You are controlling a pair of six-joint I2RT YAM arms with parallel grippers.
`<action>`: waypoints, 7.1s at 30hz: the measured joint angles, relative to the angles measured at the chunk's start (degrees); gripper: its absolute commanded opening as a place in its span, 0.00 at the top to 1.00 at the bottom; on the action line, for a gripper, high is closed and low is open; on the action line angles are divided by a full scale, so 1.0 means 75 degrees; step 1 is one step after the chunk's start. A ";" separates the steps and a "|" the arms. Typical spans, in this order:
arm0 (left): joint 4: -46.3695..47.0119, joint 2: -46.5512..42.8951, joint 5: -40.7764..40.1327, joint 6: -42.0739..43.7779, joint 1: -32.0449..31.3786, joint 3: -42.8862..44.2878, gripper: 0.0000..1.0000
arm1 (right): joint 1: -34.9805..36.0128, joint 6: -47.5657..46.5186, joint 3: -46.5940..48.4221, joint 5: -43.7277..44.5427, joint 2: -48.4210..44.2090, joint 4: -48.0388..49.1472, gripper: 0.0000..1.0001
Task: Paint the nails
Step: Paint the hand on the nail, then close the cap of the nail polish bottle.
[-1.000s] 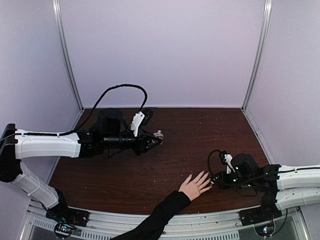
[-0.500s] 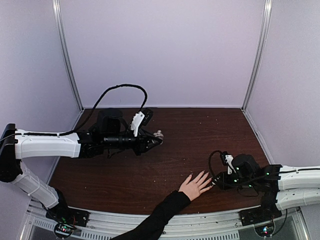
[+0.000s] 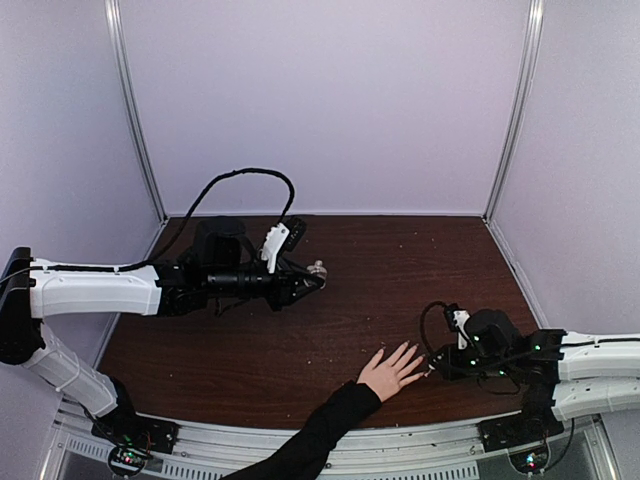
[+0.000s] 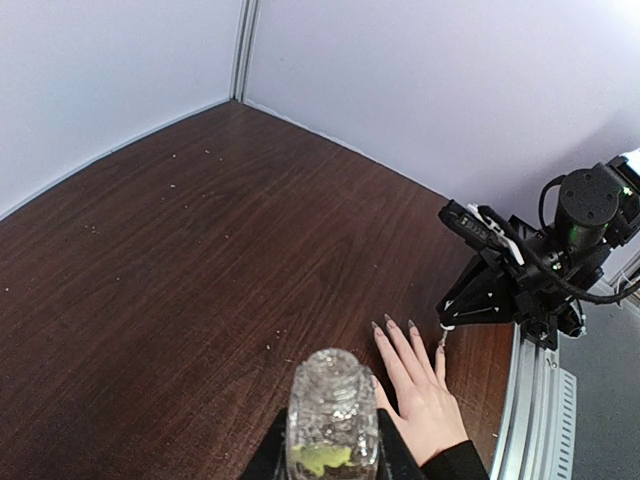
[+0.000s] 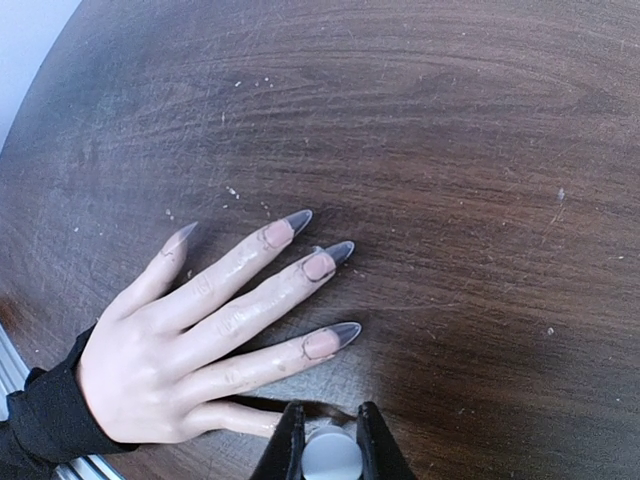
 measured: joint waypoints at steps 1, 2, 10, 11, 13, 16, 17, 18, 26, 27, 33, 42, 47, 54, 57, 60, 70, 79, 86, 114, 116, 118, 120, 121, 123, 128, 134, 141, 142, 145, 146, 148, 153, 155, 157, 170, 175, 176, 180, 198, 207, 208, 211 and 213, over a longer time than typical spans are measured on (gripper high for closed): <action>0.0000 0.0000 0.0000 0.0000 0.0000 0.0000 1.00 | 0.0000 0.0000 0.0000 0.0023 -0.0017 -0.0015 1.00; 0.0000 0.0000 0.0003 0.0000 0.0000 0.0000 1.00 | 0.0000 0.0000 0.0000 0.0041 -0.0041 -0.0032 1.00; 0.0000 0.0000 0.0003 0.0000 0.0000 0.0000 1.00 | 0.0000 -0.0093 0.0000 0.0090 -0.0498 -0.0073 1.00; 0.0000 0.0000 0.0000 0.0000 0.0000 0.0000 1.00 | 0.0000 -0.0143 0.0000 0.0052 -0.0565 -0.0026 1.00; 0.0000 0.0000 0.0000 0.0000 0.0000 0.0000 1.00 | 0.0000 -0.0210 0.0000 -0.0020 -0.0647 0.0070 1.00; 0.0000 0.0000 0.0003 0.0000 0.0000 0.0000 1.00 | 0.0000 -0.0332 0.0000 -0.0137 -0.0691 0.0239 1.00; 0.0000 0.0000 0.0000 0.0003 0.0000 0.0000 1.00 | 0.0000 -0.0358 0.0000 -0.0204 -0.0691 0.0294 1.00; 0.0000 0.0000 0.0000 0.0003 0.0000 0.0000 1.00 | 0.0000 -0.0388 0.0000 -0.0239 -0.0688 0.0332 1.00; 0.0000 0.0000 0.0000 0.0003 0.0000 0.0000 1.00 | 0.0000 -0.0423 0.0000 -0.0449 -0.0210 0.0530 1.00; 0.0000 0.0000 0.0000 0.0000 0.0000 0.0000 1.00 | 0.0000 -0.0423 0.0000 -0.0458 -0.0166 0.0551 1.00; 0.0000 0.0000 -0.0009 0.0003 0.0000 -0.0017 1.00 | 0.0003 -0.0420 0.0000 -0.0472 -0.0087 0.0609 1.00; 0.0000 0.0000 -0.0032 0.0003 0.0000 -0.0026 1.00 | 0.0009 -0.0411 0.0000 -0.0460 0.0015 0.0539 1.00; 0.0000 0.0000 -0.0032 0.0003 0.0000 -0.0026 1.00 | 0.0006 -0.0405 0.0000 -0.0458 0.0020 0.0437 1.00; 0.0000 0.0000 -0.0041 0.0003 0.0000 -0.0029 1.00 | 0.0009 -0.0382 0.0000 -0.0347 0.0020 0.0411 1.00; 0.0000 0.0000 -0.0052 0.0006 0.0000 -0.0029 1.00 | 0.0009 -0.0376 0.0000 -0.0274 0.0020 0.0399 1.00; 0.0000 0.0000 -0.0070 0.0041 0.0000 -0.0029 1.00 | 0.0009 -0.0353 0.0000 -0.0178 0.0020 0.0388 1.00; 0.0000 0.0000 -0.0090 0.0085 0.0000 -0.0029 1.00 | 0.0009 -0.0321 0.0000 0.0006 0.0093 0.0198 1.00; 0.0000 0.0000 -0.0093 0.0087 0.0000 -0.0029 1.00 | 0.0009 -0.0239 0.0003 0.0198 0.0058 -0.0026 1.00; 0.0000 0.0000 -0.0093 0.0087 0.0003 -0.0029 1.00 | 0.0006 -0.0224 0.0140 0.0370 -0.0195 -0.0364 1.00; -0.0303 -0.0635 0.0134 0.0207 0.0006 -0.0256 1.00 | -0.0423 -0.3518 0.4199 -0.0644 0.0624 -0.1682 1.00; -0.0321 -0.0638 0.0271 0.0236 0.0006 -0.0277 1.00 | -0.0423 -0.3733 0.4383 -0.0860 0.0650 -0.1696 1.00; -0.0323 -0.0641 0.0428 0.0262 0.0006 -0.0283 1.00 | -0.0423 -0.3905 0.4465 -0.1151 0.0650 -0.1661 1.00; -0.0321 -0.0644 0.0635 0.0291 0.0006 -0.0286 1.00 | -0.0423 -0.4013 0.4468 -0.1513 0.0650 -0.1585 1.00; -0.0321 -0.0644 0.0729 0.0300 0.0006 -0.0286 1.00 | -0.0423 -0.4039 0.4468 -0.1702 0.0656 -0.1550 1.00; -0.0300 -0.0644 0.0970 0.0344 0.0006 -0.0303 1.00 | -0.0423 -0.4109 0.4468 -0.2075 0.0679 -0.1416 1.00; -0.0277 -0.0627 0.1574 0.0560 -0.0076 -0.0367 1.00 | -0.0423 -0.4208 0.4555 -0.3016 0.0889 -0.1087 1.00; -0.0172 -0.0548 0.2002 0.1174 -0.0487 -0.0370 1.00 | -0.0391 -0.4430 0.5298 -0.3984 0.1338 -0.0868 1.00; 0.0149 -0.0475 0.2337 0.1807 -0.0822 -0.0376 1.00 | -0.0050 -0.4919 0.6304 -0.4890 0.1740 -0.0761 1.00; 0.0201 -0.0475 0.2387 0.1862 -0.0845 -0.0376 1.00 | 0.0023 -0.5004 0.6470 -0.5021 0.1810 -0.0778 1.00; 0.0356 -0.0475 0.2465 0.1990 -0.0921 -0.0376 1.00 | 0.0236 -0.5222 0.6831 -0.5281 0.1996 -0.0831 1.00; 0.0388 -0.0475 0.2474 0.2017 -0.0968 -0.0376 1.00 | 0.0312 -0.5336 0.6945 -0.5356 0.2063 -0.0868 1.00; 0.0425 -0.0475 0.2503 0.2066 -0.1072 -0.0376 1.00 | 0.0472 -0.5517 0.7160 -0.5450 0.2212 -0.0959 1.00; 0.0577 -0.0475 0.2559 0.2256 -0.1262 -0.0376 1.00 | 0.0749 -0.5837 0.7472 -0.5566 0.2553 -0.1198 1.00; 0.0580 -0.0475 0.2576 0.2311 -0.1309 -0.0376 1.00 | 0.0816 -0.5957 0.7554 -0.5578 0.2675 -0.1303 1.00; 0.0580 -0.0478 0.2576 0.2358 -0.1355 -0.0376 1.00 | 0.0874 -0.6024 0.7600 -0.5581 0.2766 -0.1373 1.00; 0.0737 -0.0635 0.2576 0.2486 -0.1472 -0.0376 1.00 | 0.1049 -0.6158 0.7606 -0.5639 0.2964 -0.1434 1.00; 0.0740 -0.0682 0.2576 0.2500 -0.1504 -0.0376 1.00 | 0.1049 -0.6167 0.7606 -0.5636 0.2967 -0.1448 1.00; 0.0740 -0.0694 0.2579 0.2503 -0.1507 -0.0376 1.00 | 0.1049 -0.6178 0.7606 -0.5636 0.2967 -0.1454 1.00; 0.0740 -0.0697 0.2579 0.2515 -0.1507 -0.0376 1.00 | 0.1049 -0.6187 0.7609 -0.5627 0.2967 -0.1486 1.00; 0.0737 -0.0697 0.2579 0.2556 -0.1547 -0.0376 1.00 | 0.1049 -0.6207 0.7618 -0.5394 0.2975 -0.1510 1.00; 0.0731 -0.0697 0.2576 0.2556 -0.1547 -0.0376 1.00 | 0.1049 -0.6219 0.7618 -0.5286 0.2993 -0.1614 1.00; 0.0729 -0.0697 0.2573 0.2556 -0.1547 -0.0376 1.00 | 0.1049 -0.6219 0.7618 -0.5286 0.2993 -0.1614 1.00; 0.0714 -0.0697 0.2547 0.2550 -0.1547 -0.0376 1.00 | 0.1058 -0.6228 0.7618 -0.5289 0.2996 -0.1617 1.00; 0.0653 -0.0697 0.2480 0.2544 -0.1547 -0.0364 1.00 | 0.1078 -0.6251 0.7618 -0.5289 0.2996 -0.1620 1.00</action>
